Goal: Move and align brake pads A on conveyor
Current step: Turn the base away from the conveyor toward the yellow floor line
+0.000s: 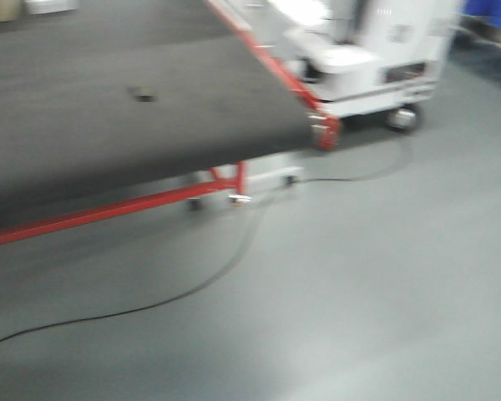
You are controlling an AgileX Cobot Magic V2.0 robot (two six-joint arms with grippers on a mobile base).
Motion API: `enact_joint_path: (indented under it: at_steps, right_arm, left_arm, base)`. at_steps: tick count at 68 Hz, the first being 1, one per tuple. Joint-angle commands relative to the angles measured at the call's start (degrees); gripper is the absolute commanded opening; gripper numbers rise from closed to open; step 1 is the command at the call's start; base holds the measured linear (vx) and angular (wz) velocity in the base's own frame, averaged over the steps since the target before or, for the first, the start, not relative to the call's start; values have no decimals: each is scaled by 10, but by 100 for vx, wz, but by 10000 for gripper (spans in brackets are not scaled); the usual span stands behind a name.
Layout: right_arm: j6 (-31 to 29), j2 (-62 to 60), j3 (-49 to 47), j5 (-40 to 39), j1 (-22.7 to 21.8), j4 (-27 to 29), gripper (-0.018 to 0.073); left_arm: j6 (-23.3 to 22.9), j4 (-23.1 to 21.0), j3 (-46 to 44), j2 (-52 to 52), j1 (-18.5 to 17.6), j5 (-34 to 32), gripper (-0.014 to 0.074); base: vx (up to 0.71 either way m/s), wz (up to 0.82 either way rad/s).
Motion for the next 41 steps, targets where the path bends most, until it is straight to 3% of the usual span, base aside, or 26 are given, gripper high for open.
enact_joint_path:
  at_steps: [1,41]
  right_arm:
    - [-4,6,-14,-42,-1,-3,524]
    - [-4,6,-14,-41,-1,-3,524]
  left_arm:
    - [1,-4,-15,5,-2,-43,355]
    - [1,-4,-15,5,-2,-43,355]
  base:
    - [-22,-99]
    - [-17,-83]
